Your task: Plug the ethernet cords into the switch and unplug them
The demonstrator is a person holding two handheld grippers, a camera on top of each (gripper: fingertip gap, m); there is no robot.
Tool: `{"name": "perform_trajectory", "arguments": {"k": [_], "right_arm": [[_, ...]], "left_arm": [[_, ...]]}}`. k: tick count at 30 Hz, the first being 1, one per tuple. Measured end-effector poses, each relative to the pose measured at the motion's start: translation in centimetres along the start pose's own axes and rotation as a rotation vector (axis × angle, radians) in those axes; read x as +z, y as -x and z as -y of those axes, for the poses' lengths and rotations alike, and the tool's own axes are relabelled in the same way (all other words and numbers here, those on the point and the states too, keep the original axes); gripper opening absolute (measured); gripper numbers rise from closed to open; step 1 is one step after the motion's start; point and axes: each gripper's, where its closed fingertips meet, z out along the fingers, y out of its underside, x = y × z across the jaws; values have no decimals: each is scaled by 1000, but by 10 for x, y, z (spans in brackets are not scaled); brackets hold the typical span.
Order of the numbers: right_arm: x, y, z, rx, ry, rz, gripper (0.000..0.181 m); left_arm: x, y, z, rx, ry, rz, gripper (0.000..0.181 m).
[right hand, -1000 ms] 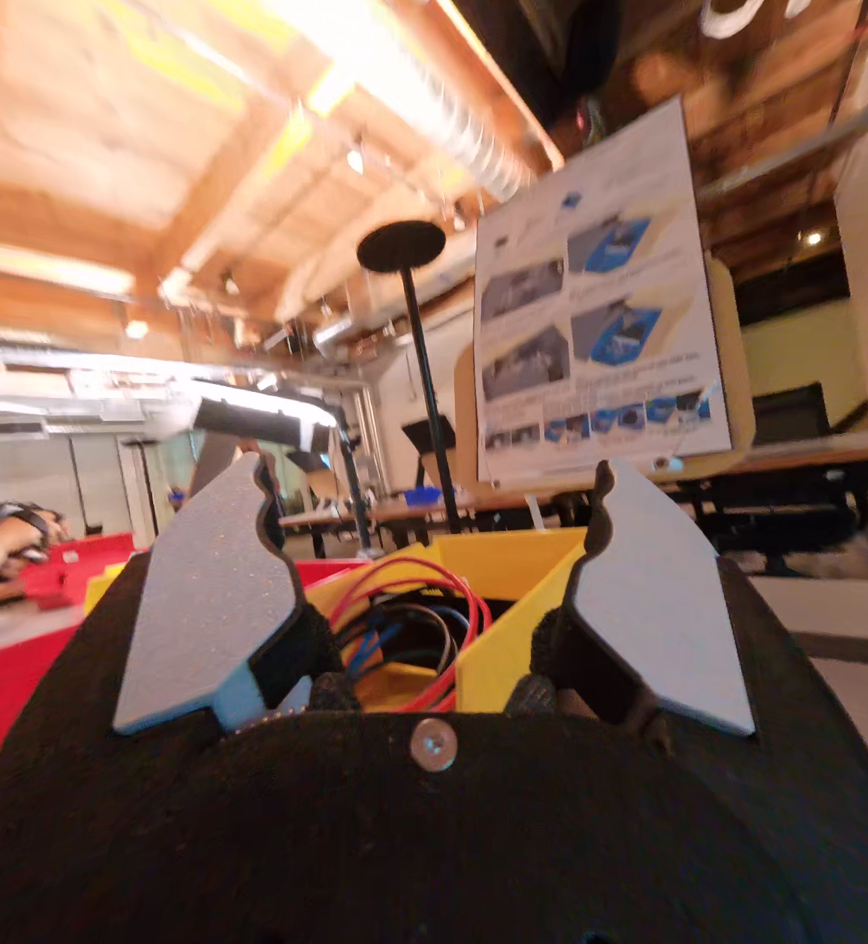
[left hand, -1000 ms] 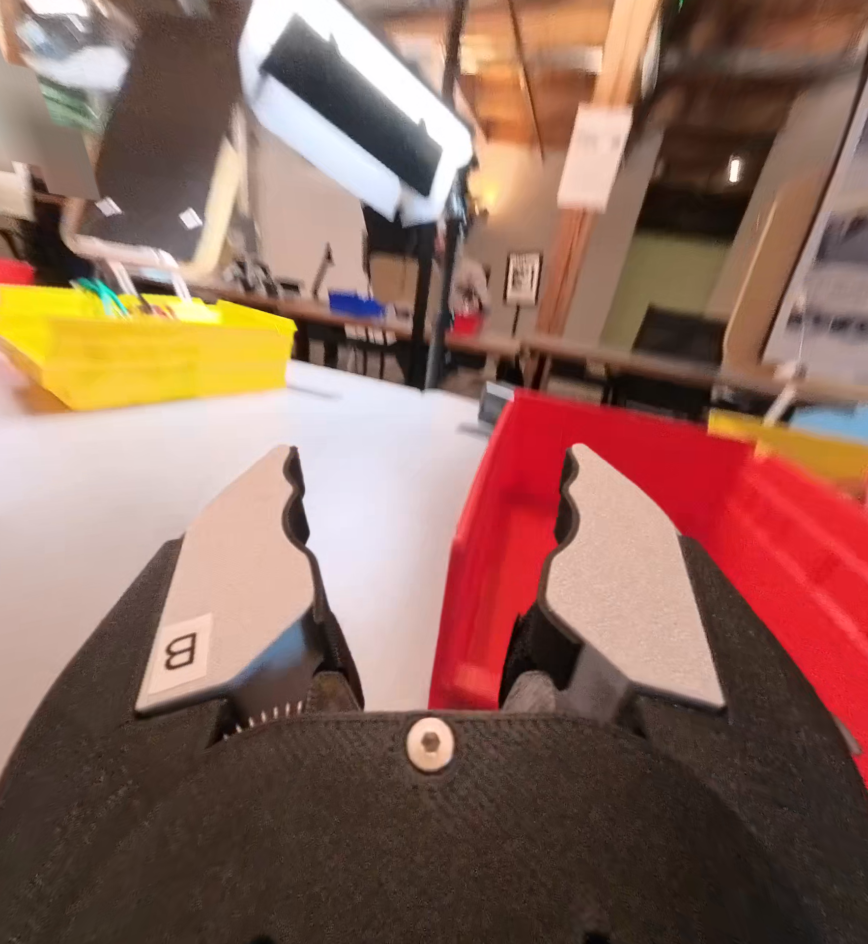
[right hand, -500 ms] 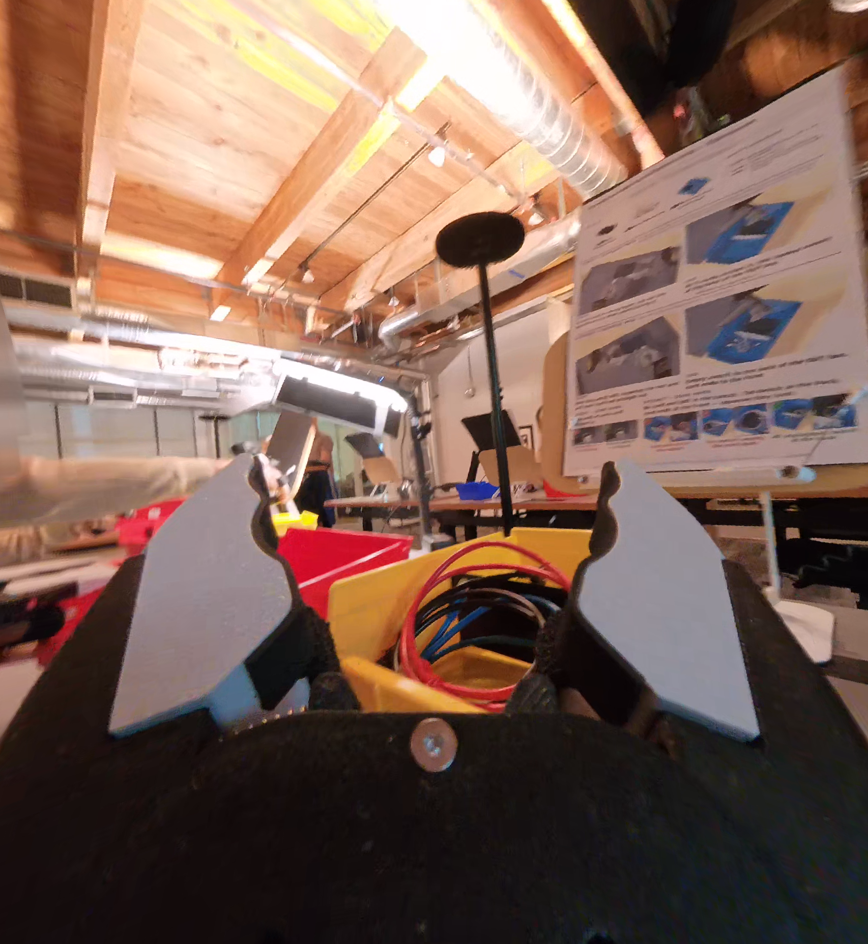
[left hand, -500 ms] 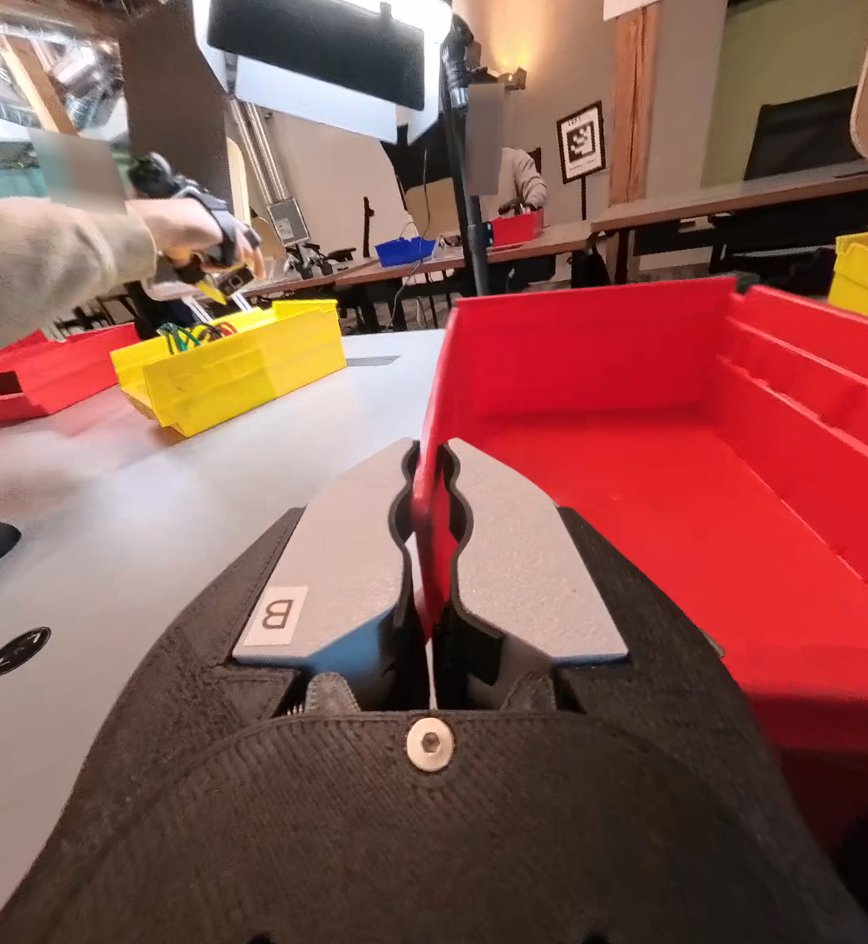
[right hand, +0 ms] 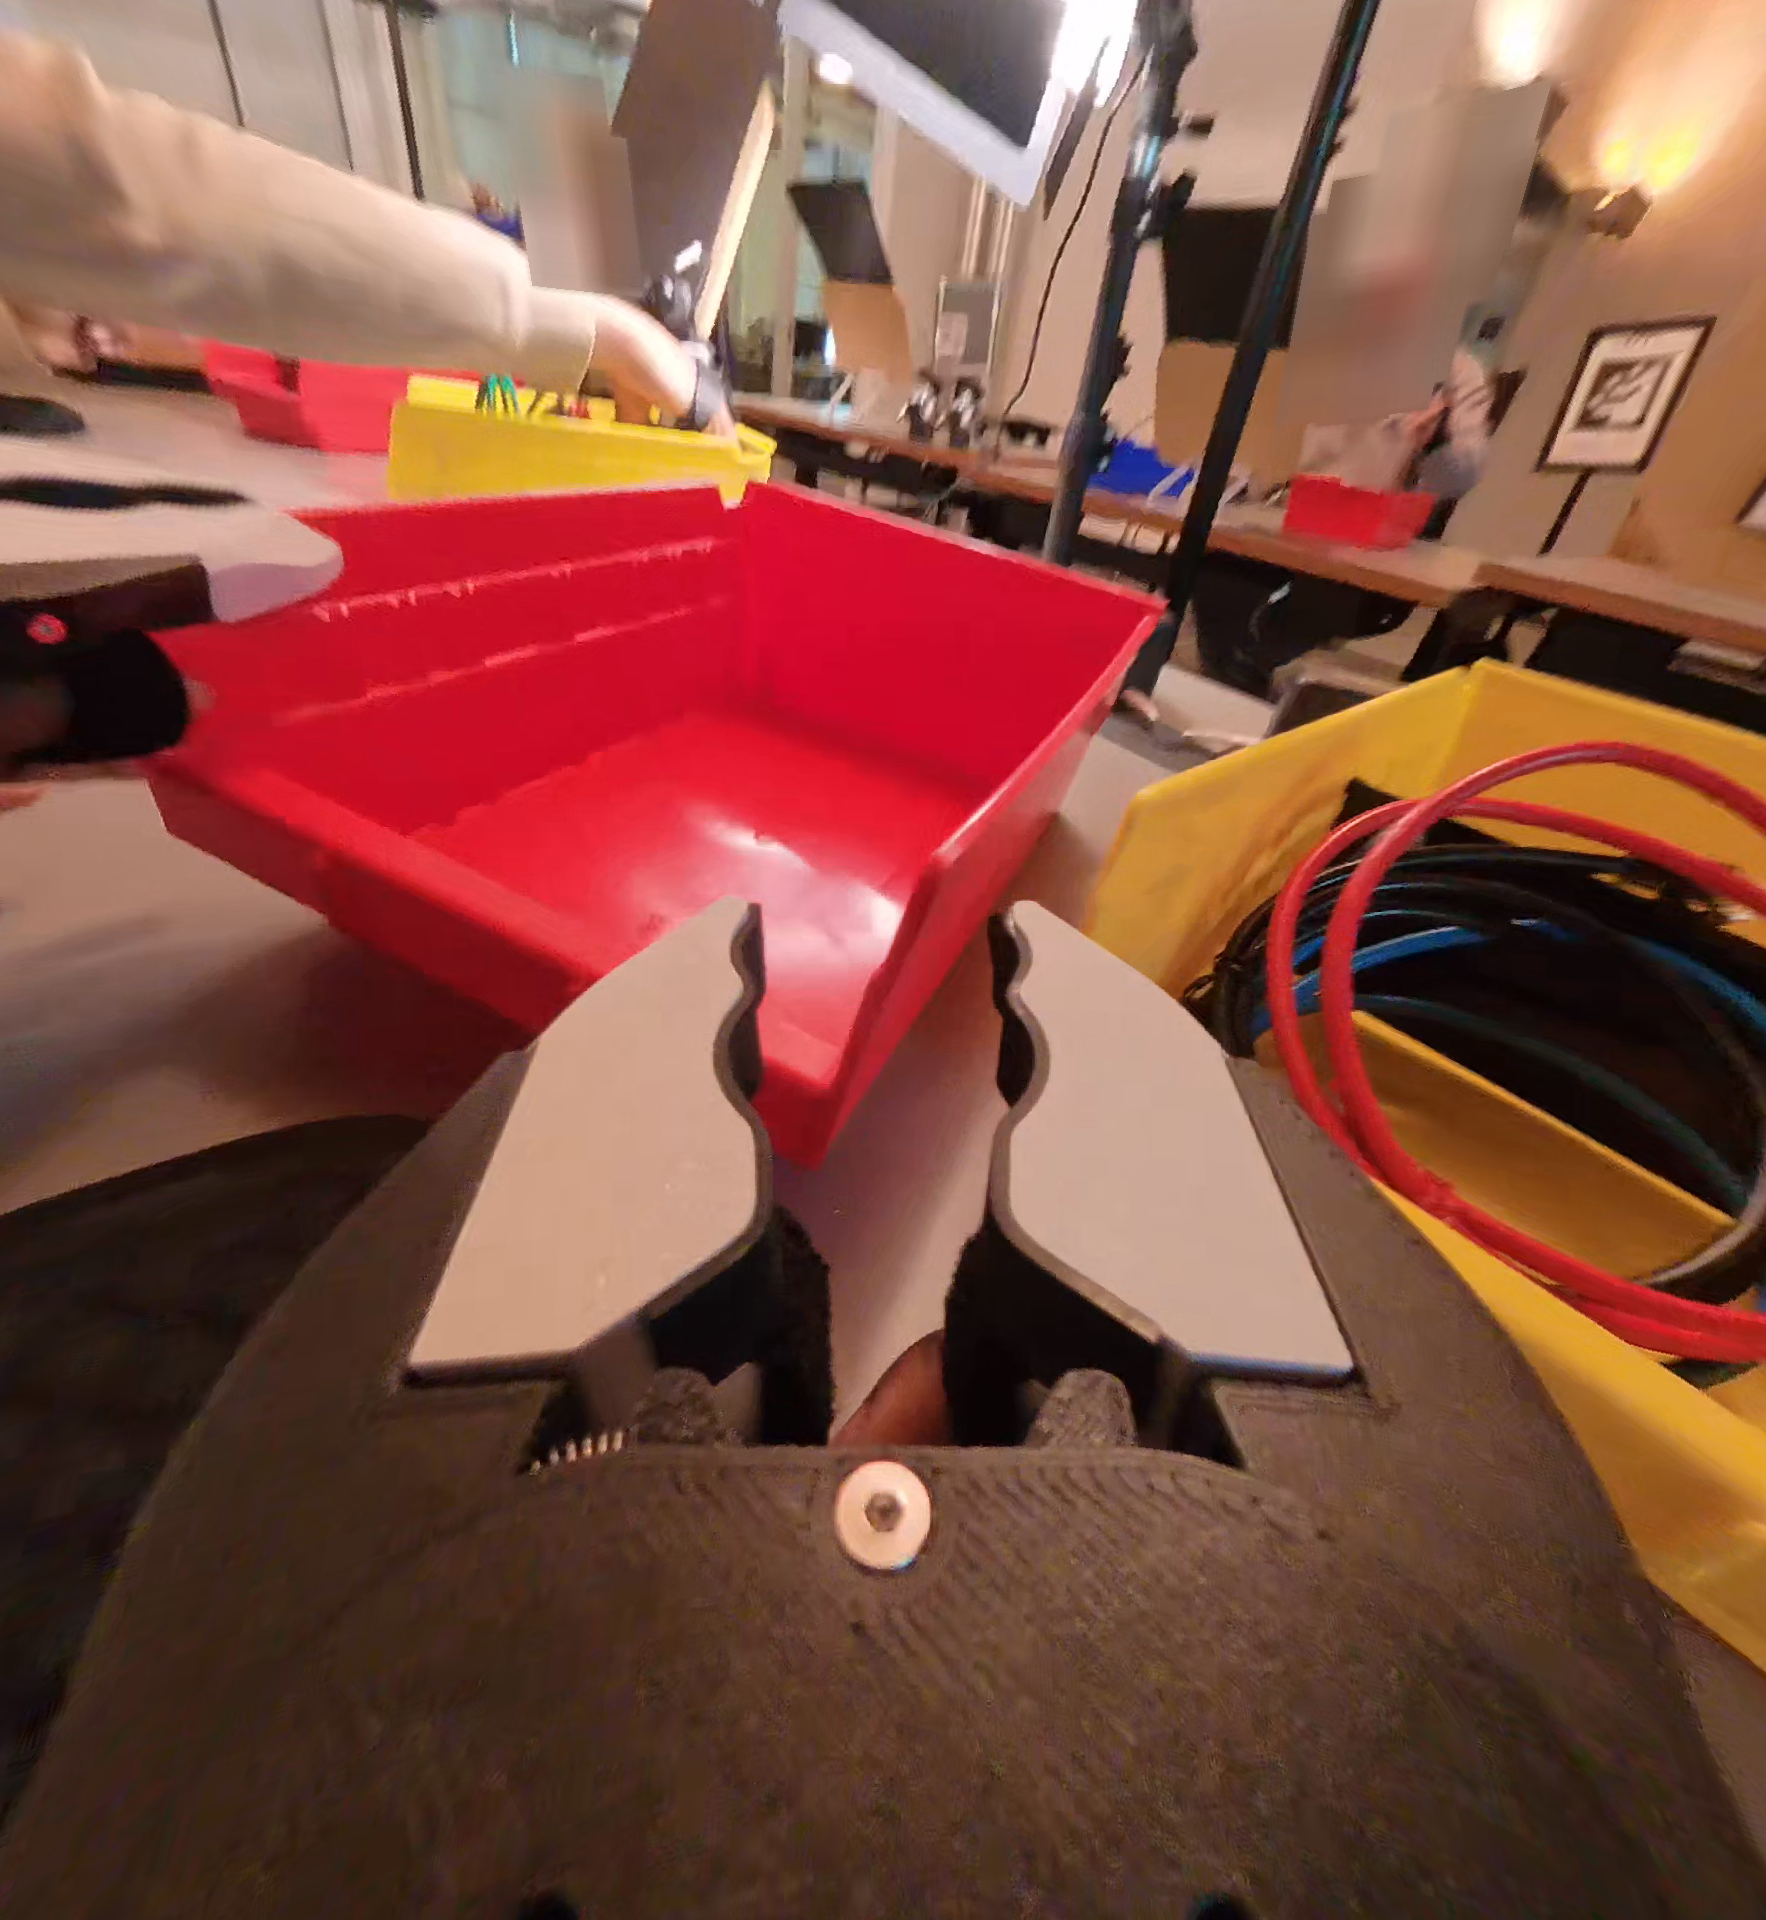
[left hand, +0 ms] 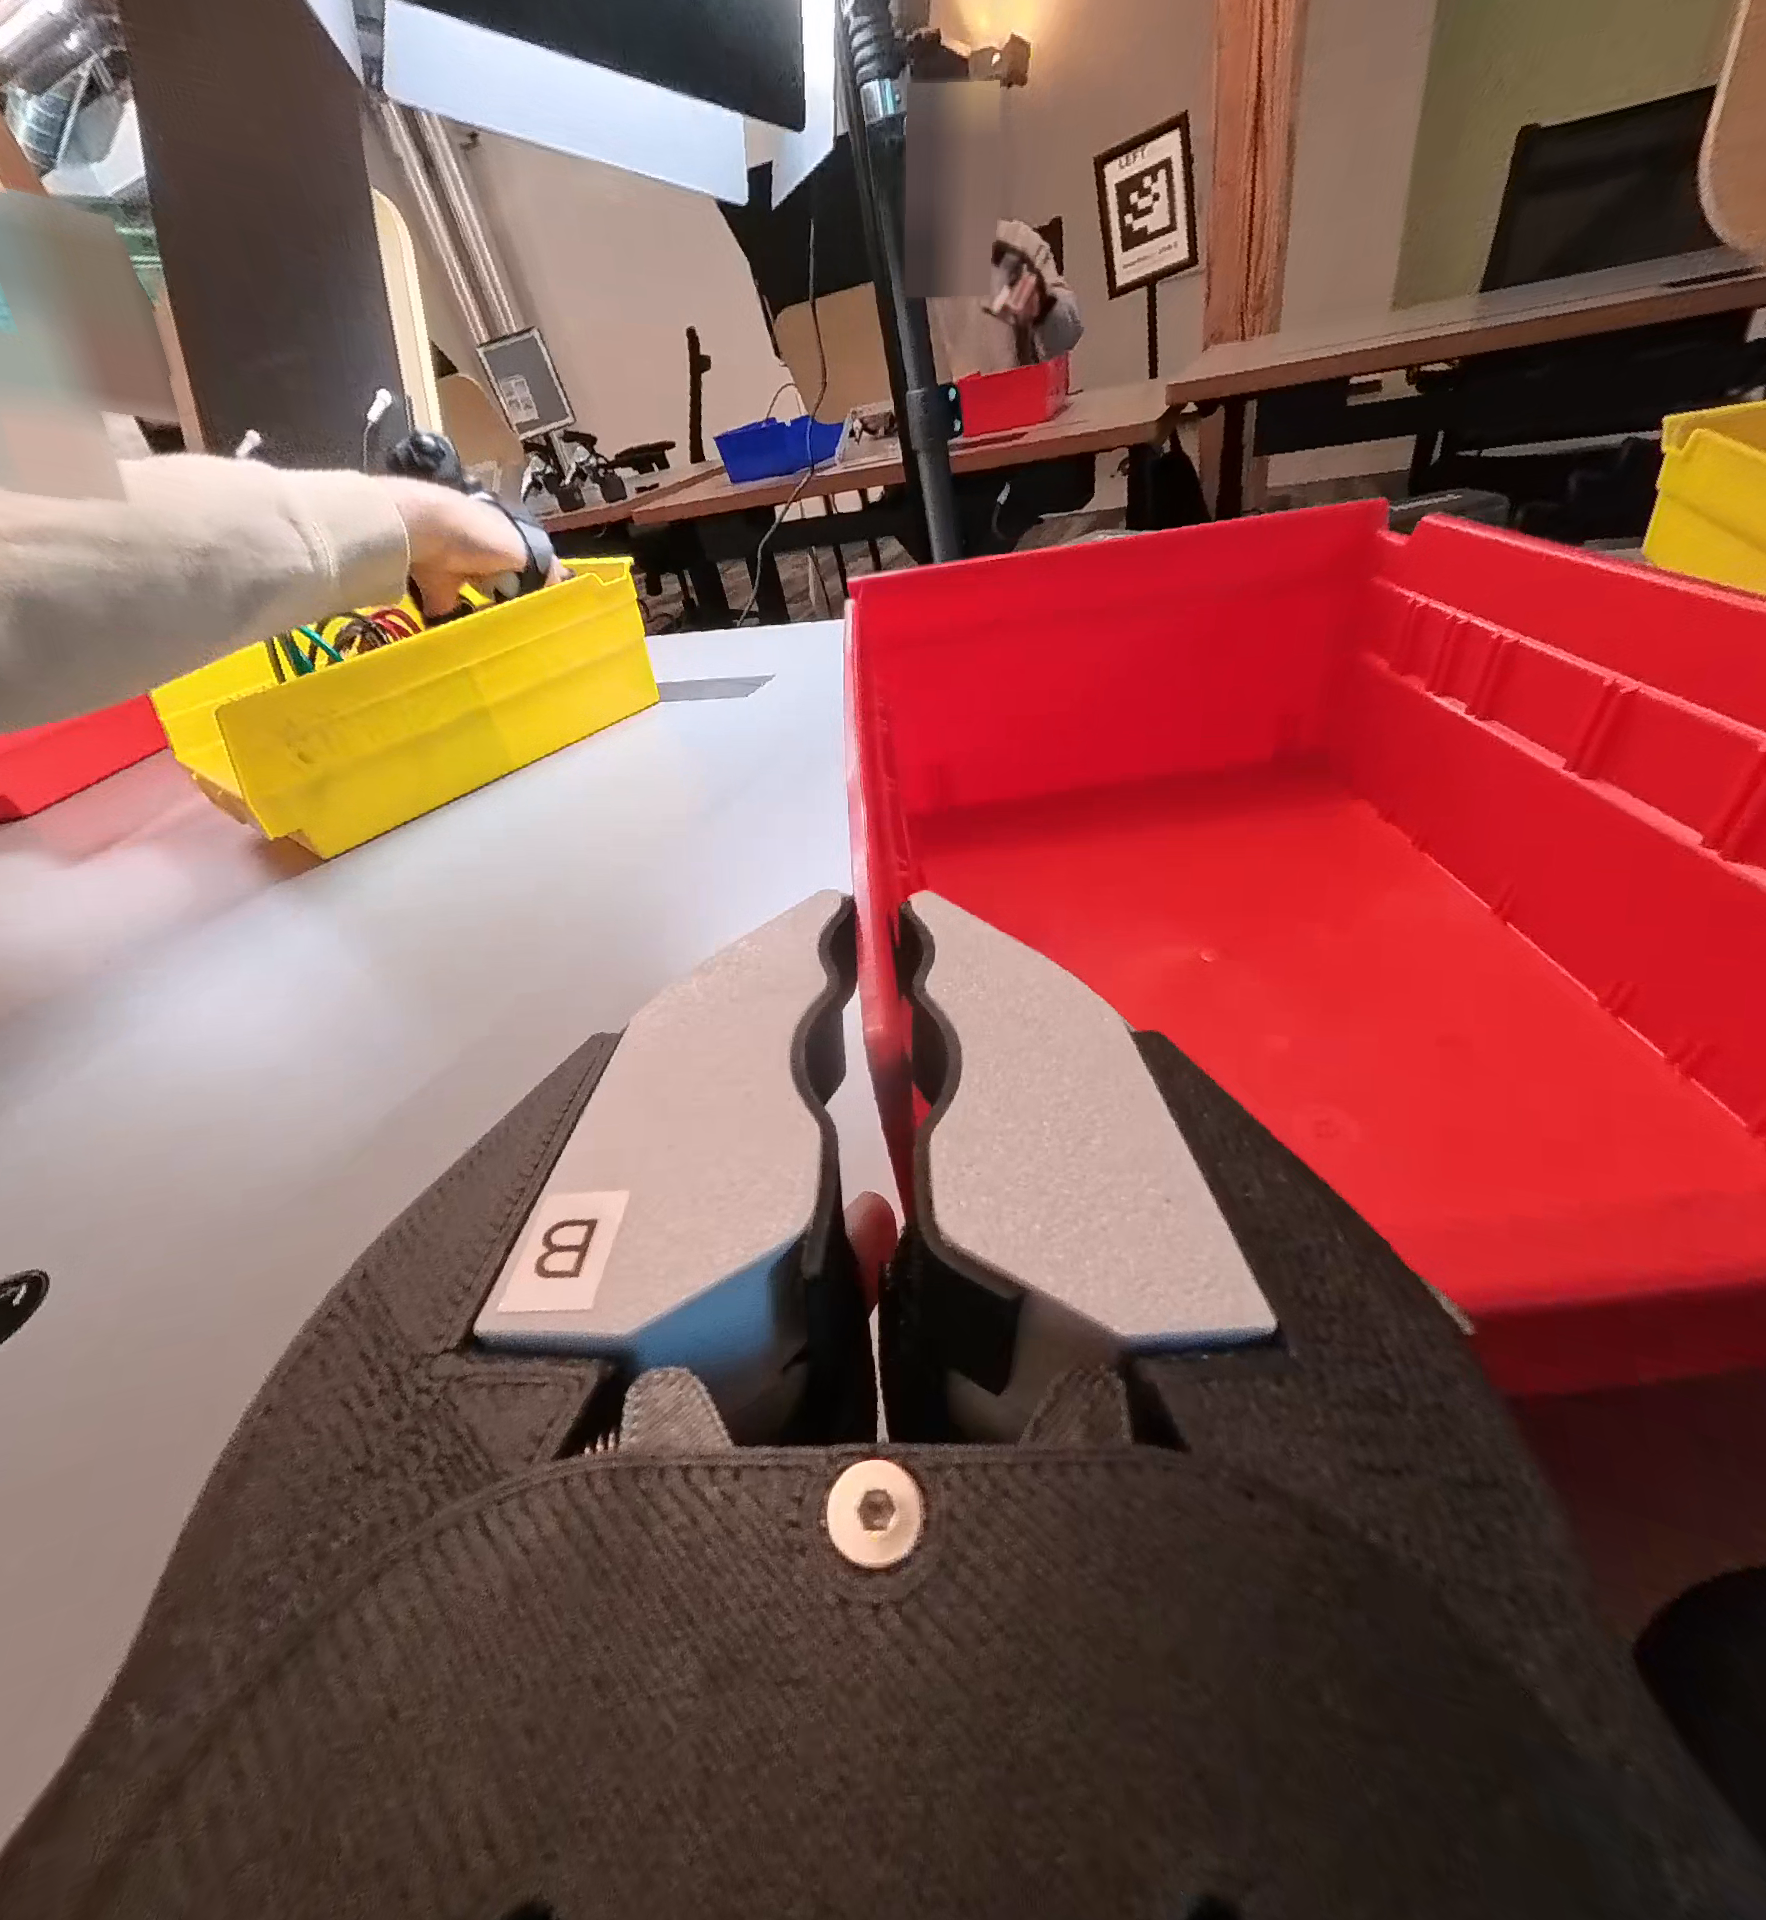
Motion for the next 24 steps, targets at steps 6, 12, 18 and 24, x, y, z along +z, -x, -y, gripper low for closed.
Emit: {"name": "perform_trajectory", "arguments": {"k": [6, 12, 18, 24], "right_arm": [[24, -7, -30, 81, 230, 32, 10], [4, -12, 5, -197, 8, -46, 13], [-80, -35, 99, -438, -347, -270, 11], [-200, -67, 131, -682, -529, -537, 11]], "left_arm": [[-11, -10, 29, 111, -156, 11, 5], [-48, -13, 79, 189, -409, 86, 5], [-130, -33, 148, 13, -902, 60, 6], [-190, -103, 180, -175, -1133, -239, 10]]}}
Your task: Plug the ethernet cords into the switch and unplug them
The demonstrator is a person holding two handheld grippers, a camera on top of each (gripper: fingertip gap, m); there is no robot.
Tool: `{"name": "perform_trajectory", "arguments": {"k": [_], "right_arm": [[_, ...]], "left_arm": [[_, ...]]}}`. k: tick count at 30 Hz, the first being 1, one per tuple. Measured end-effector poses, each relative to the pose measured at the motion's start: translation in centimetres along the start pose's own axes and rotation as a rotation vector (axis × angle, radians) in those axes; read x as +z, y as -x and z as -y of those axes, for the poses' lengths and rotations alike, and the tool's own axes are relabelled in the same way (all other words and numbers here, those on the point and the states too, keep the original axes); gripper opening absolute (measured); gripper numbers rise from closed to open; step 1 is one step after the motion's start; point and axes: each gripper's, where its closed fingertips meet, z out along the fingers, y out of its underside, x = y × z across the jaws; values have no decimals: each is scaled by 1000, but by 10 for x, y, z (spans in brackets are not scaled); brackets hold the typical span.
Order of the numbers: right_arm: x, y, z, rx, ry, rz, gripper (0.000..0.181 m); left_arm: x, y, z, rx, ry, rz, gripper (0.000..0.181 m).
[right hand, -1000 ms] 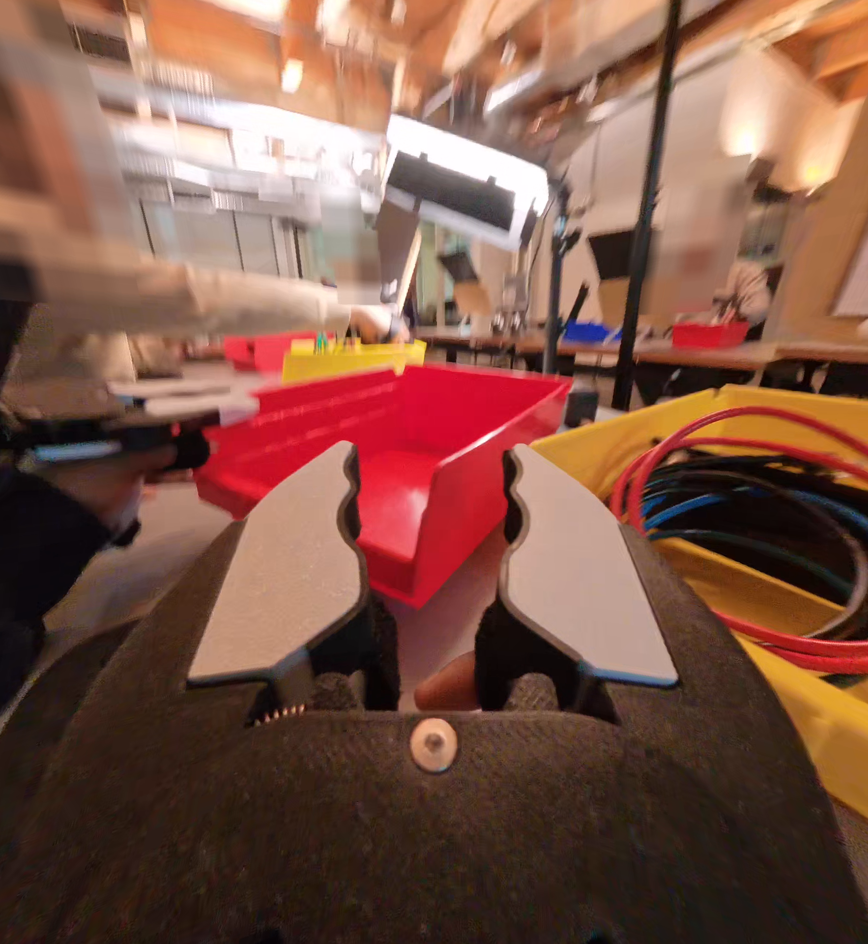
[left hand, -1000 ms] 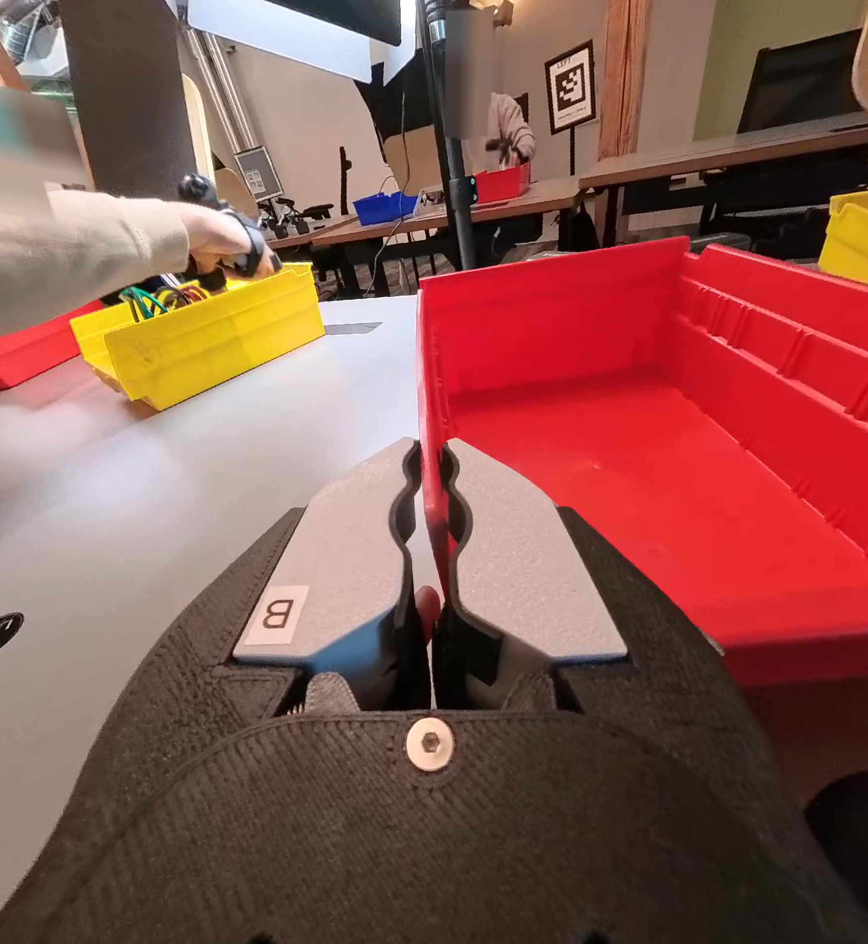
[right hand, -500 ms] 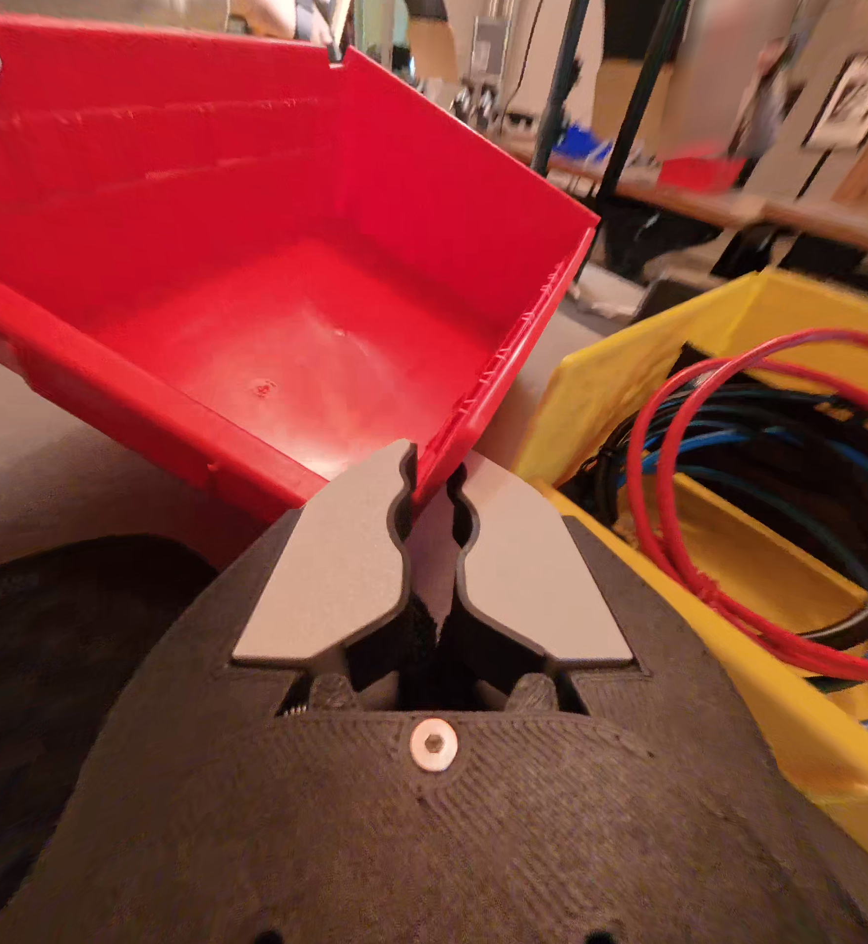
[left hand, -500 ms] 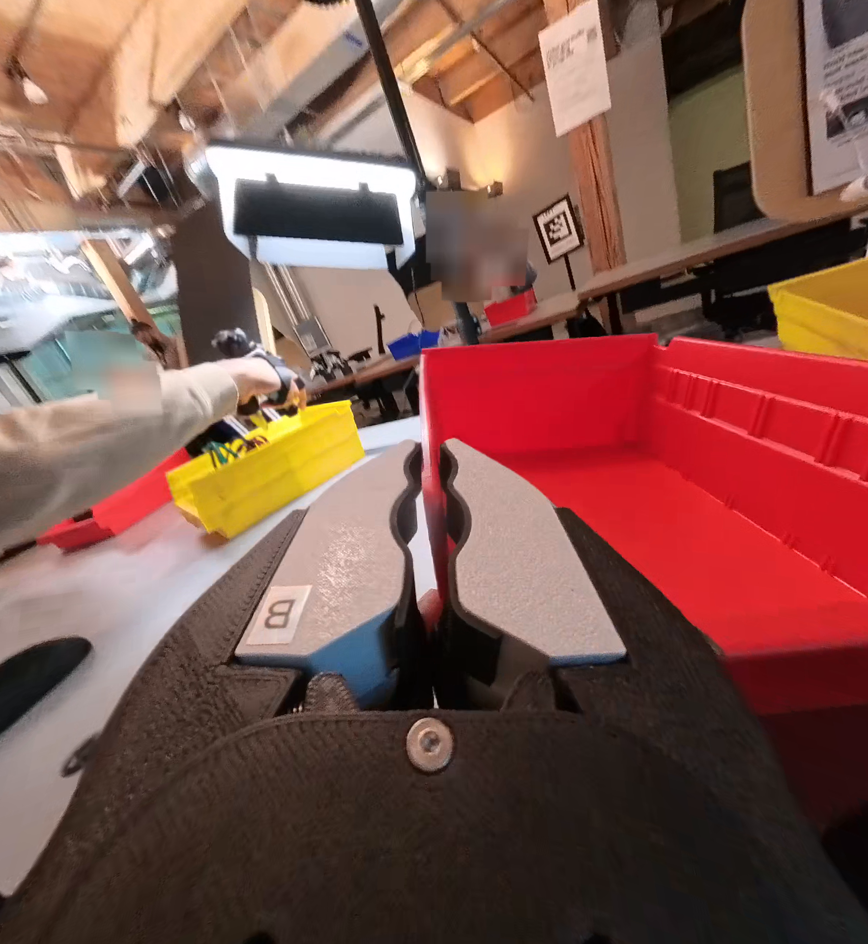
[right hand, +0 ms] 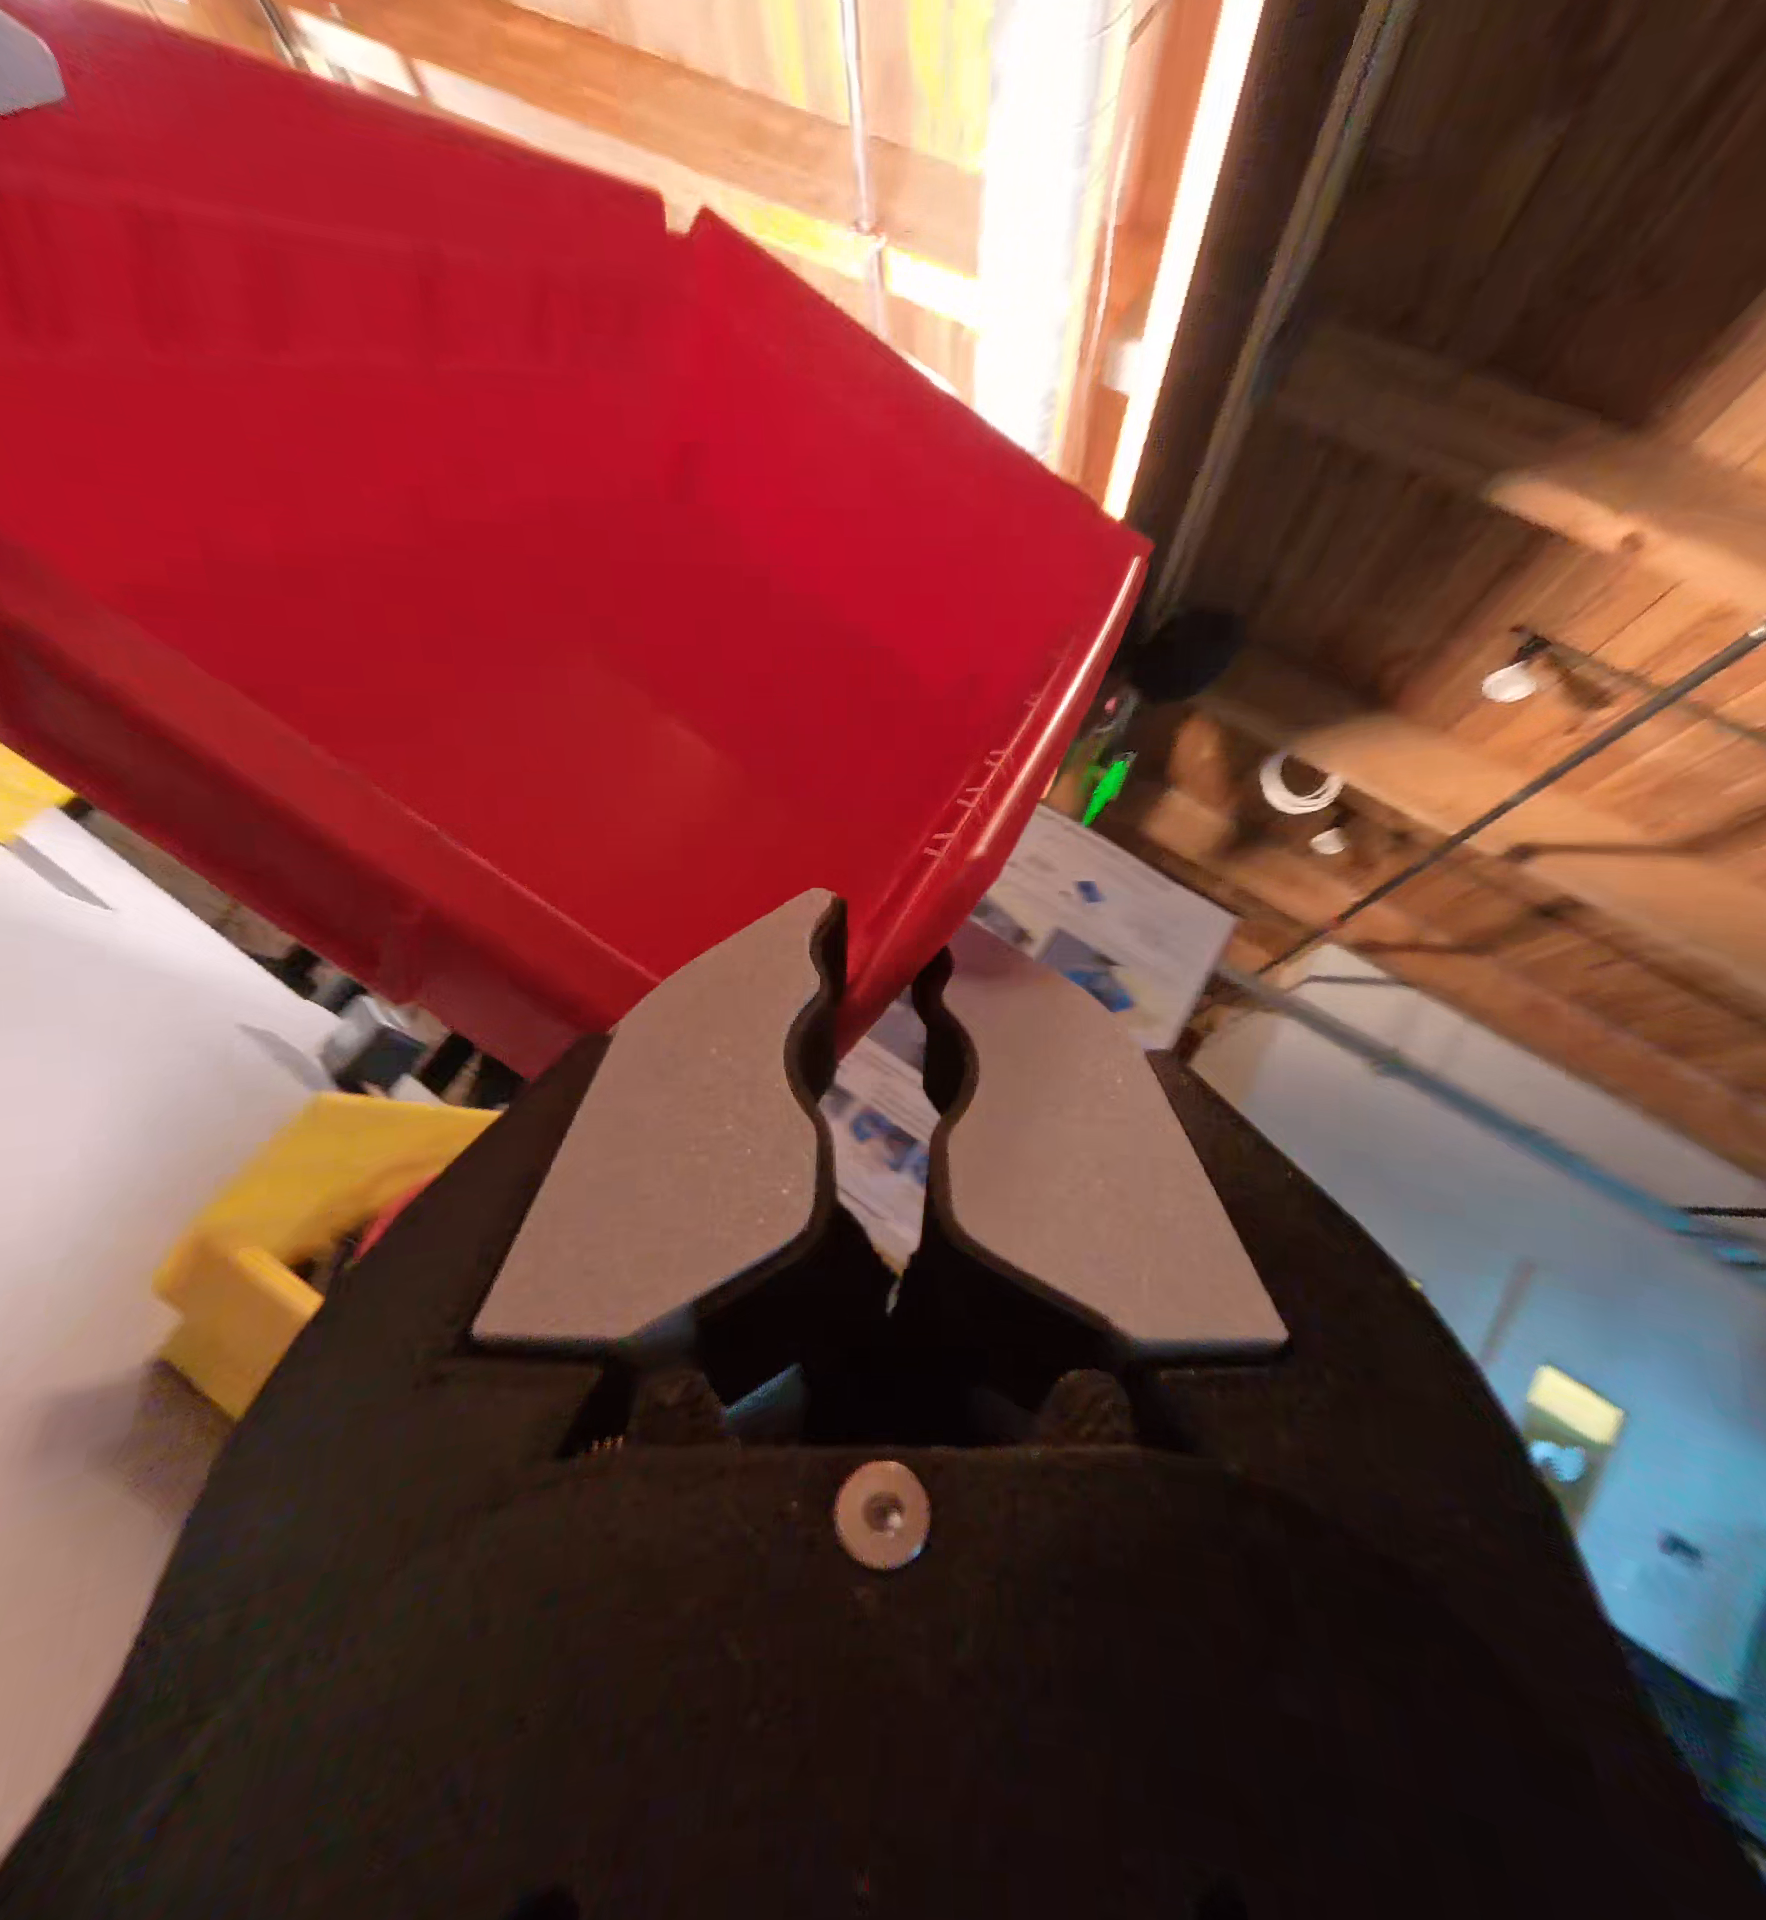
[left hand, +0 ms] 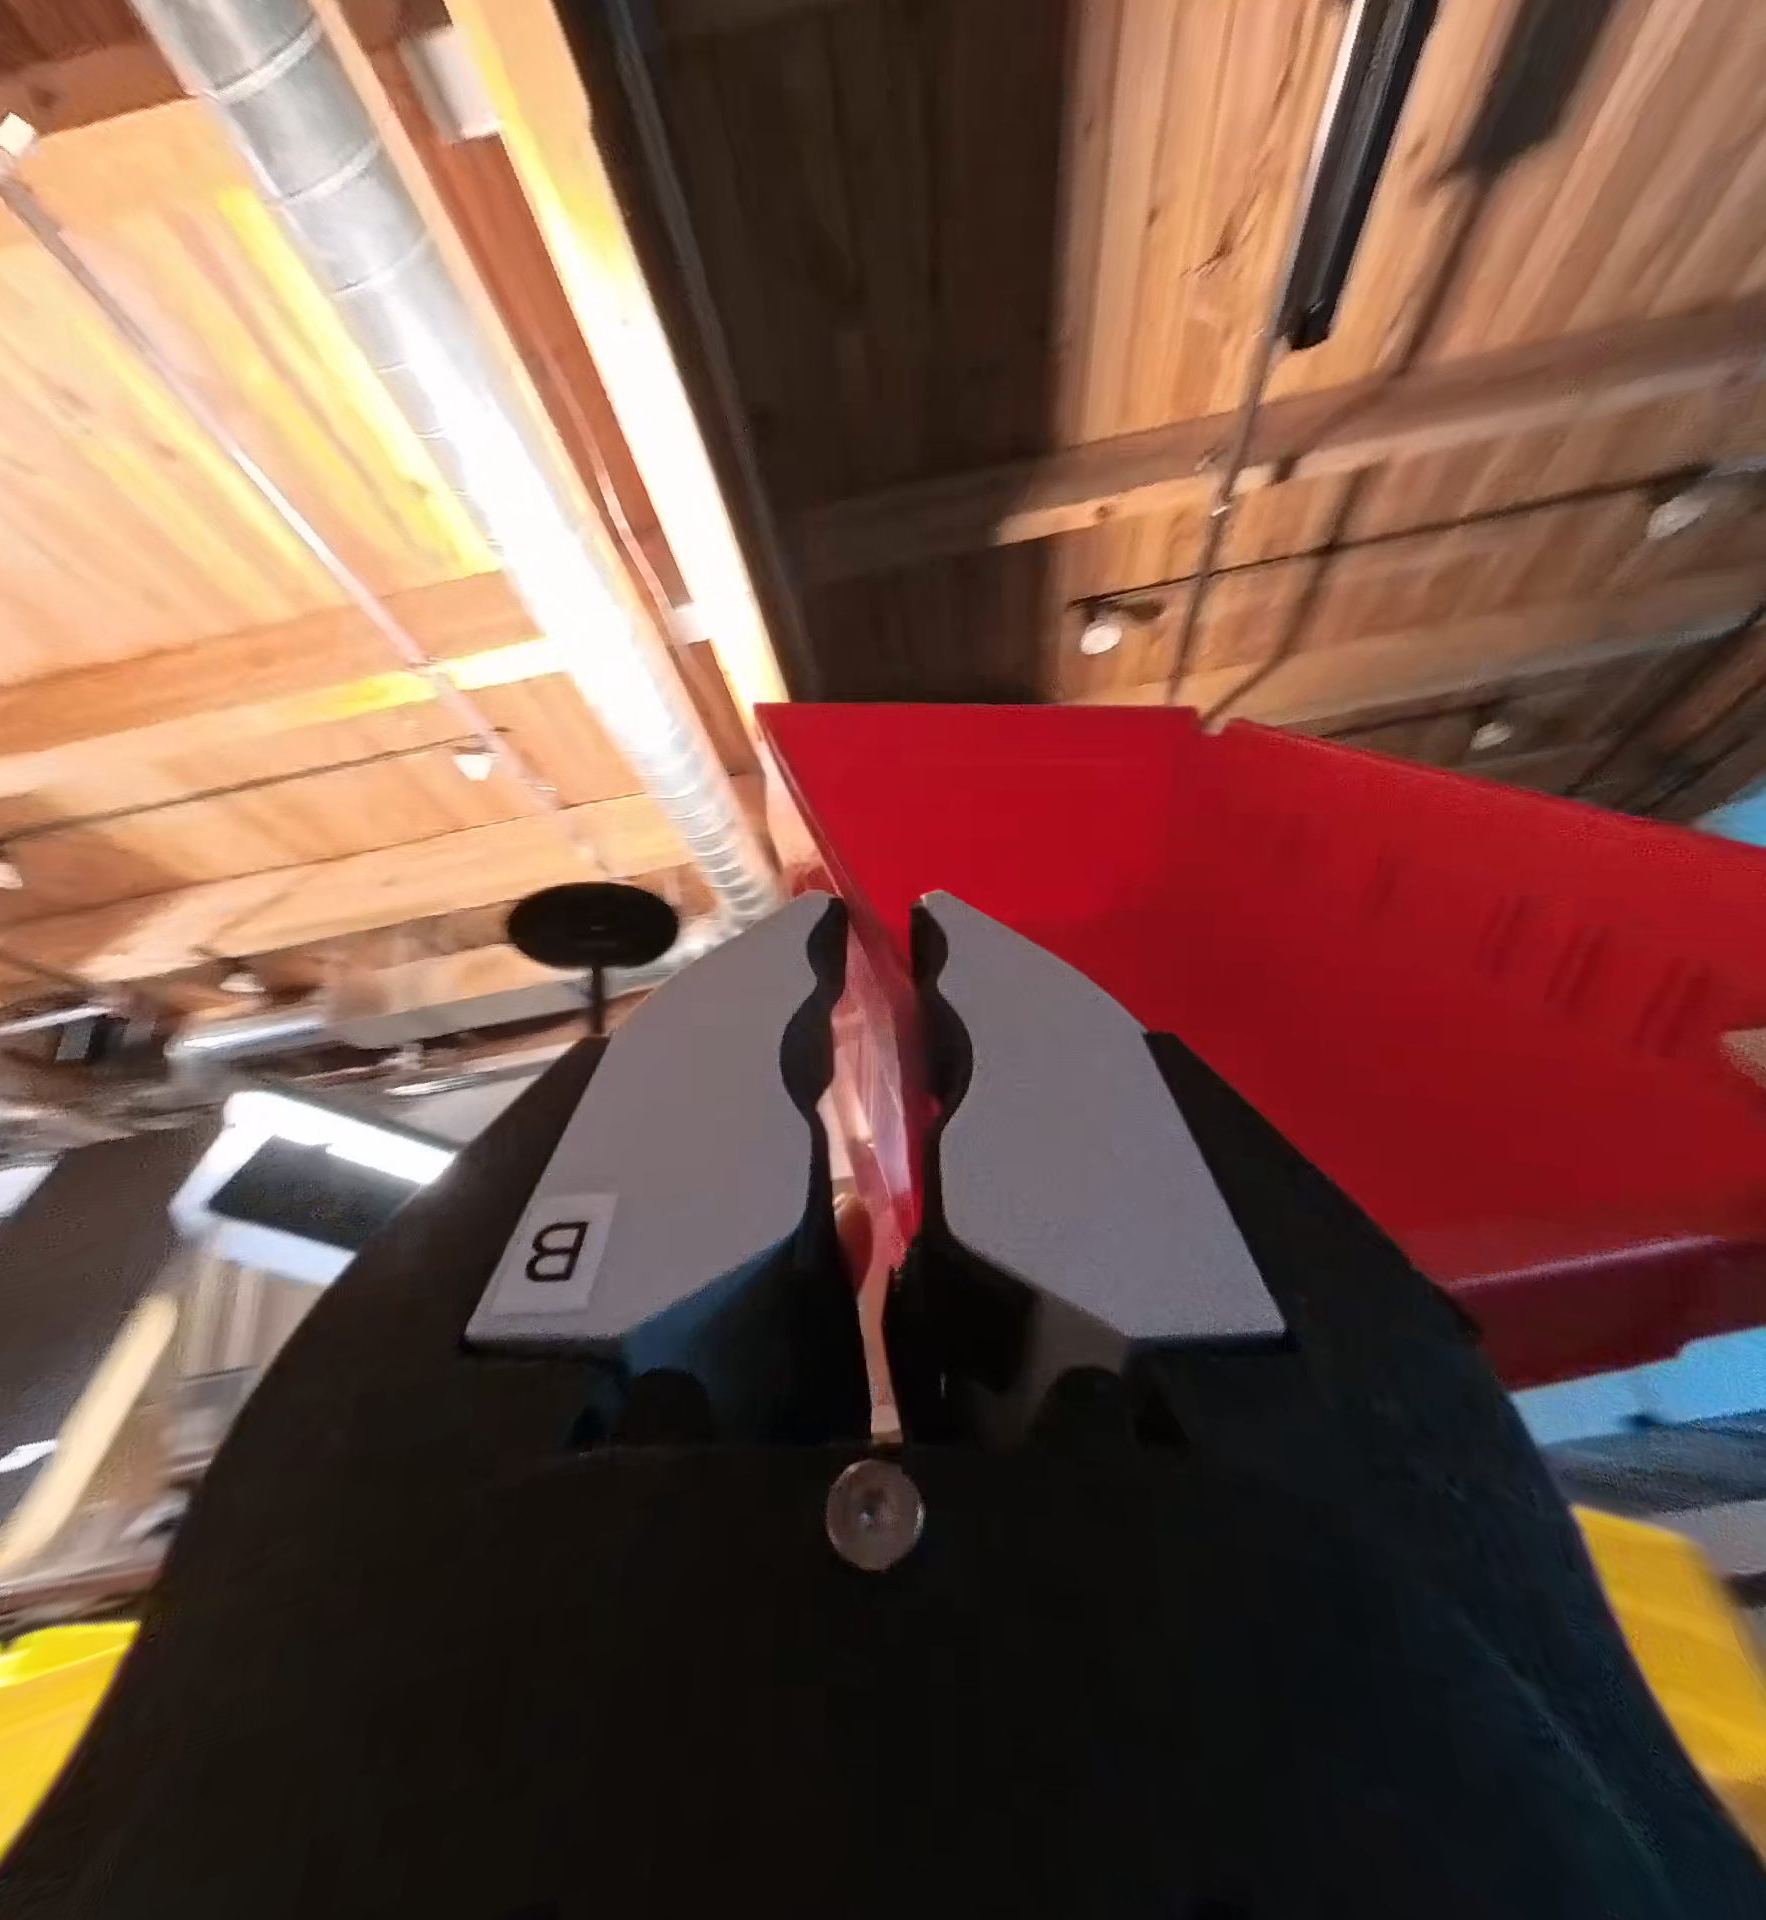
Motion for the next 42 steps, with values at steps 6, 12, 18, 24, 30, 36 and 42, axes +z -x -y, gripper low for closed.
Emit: {"name": "perform_trajectory", "arguments": {"k": [6, 12, 18, 24, 30, 36, 42], "right_arm": [[-54, -94, -13, -150, 53, -114, 10], [-98, -158, -65, -256, 232, -236, 12], [-130, -184, -145, -212, 464, -247, 10], [-140, -180, -189, -122, 658, -176, 10], [-150, -190, -202, 27, 701, -204, 7], [-164, -184, -231, 79, 871, -170, 9], [-181, -177, -257, 270, 1008, -106, 10]], "left_arm": [[14, -106, -9, -294, 82, -266, 21], [51, -216, -60, -490, 363, -570, 23], [31, -305, -141, -573, 591, -626, 19], [2, -328, -175, -627, 793, -688, 24], [-19, -343, -177, -535, 799, -779, 28], [-26, -348, -180, -559, 830, -854, 34], [-40, -357, -181, -555, 890, -952, 38]]}}
